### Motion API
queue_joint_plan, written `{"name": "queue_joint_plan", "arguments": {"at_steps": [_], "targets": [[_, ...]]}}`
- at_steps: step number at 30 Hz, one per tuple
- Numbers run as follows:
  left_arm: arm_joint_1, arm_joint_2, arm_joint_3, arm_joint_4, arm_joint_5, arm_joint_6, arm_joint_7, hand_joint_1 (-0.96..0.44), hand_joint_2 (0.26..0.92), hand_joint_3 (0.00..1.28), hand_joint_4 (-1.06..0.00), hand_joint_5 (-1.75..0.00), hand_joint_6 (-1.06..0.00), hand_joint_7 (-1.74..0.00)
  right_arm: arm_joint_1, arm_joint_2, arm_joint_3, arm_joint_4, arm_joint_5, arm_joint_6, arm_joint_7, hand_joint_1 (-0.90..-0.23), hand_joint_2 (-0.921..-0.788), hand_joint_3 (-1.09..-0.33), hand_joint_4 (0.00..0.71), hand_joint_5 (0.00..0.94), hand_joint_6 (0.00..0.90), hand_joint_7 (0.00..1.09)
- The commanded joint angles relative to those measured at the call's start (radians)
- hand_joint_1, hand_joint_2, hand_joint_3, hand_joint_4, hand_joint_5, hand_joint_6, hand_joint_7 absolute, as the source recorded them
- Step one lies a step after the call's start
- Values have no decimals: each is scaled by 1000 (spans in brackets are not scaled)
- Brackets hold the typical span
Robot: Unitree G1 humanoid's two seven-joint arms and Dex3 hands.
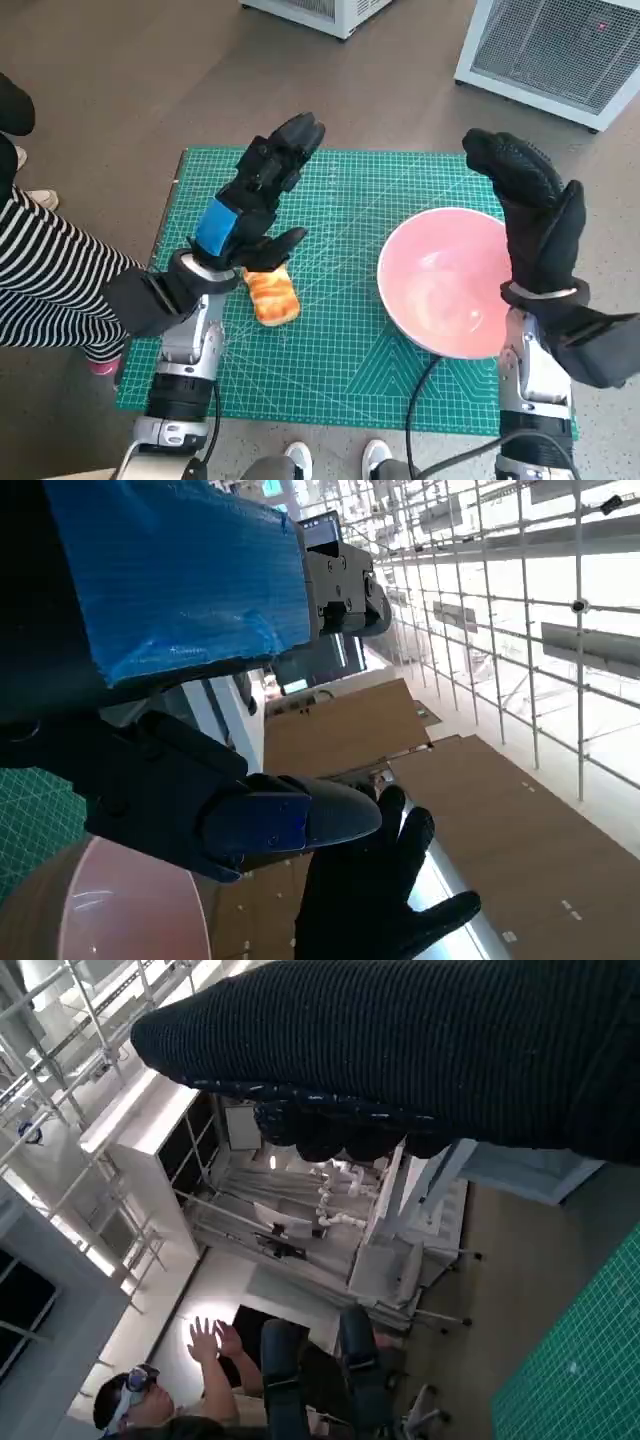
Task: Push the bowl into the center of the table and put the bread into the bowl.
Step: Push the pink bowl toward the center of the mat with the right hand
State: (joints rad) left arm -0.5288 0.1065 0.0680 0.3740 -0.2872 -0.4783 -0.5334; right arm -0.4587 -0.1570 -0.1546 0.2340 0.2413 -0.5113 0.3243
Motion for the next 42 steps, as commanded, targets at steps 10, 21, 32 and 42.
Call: {"name": "queue_joint_plan", "arguments": {"at_steps": [10,21,32,42], "targets": [[-8,-7,8,-13,-20,7,-7,-542,825,536,1,-157,1,-395,54,-84,-107,40,61,-43,32,-669,-921,-712,138,0,30,471],[-5,-1,27,7,-35,-10,-17,-520,786,608,1,-142,1,-371,109,-107,-251,207,-8,-192,-130,-630,-921,-810,107,0,0,494],[-10,-7,33,7,-31,-6,-4,-506,750,669,-1,-154,1,-360,72,-138,-318,537,21,-314,-147,-647,-921,-807,76,2,-1,453],[-12,-10,27,10,-23,-7,6,-505,744,689,1,-156,1,-353,13,-121,-316,789,30,-343,-153,-620,-921,-825,76,1,2,430]]}}
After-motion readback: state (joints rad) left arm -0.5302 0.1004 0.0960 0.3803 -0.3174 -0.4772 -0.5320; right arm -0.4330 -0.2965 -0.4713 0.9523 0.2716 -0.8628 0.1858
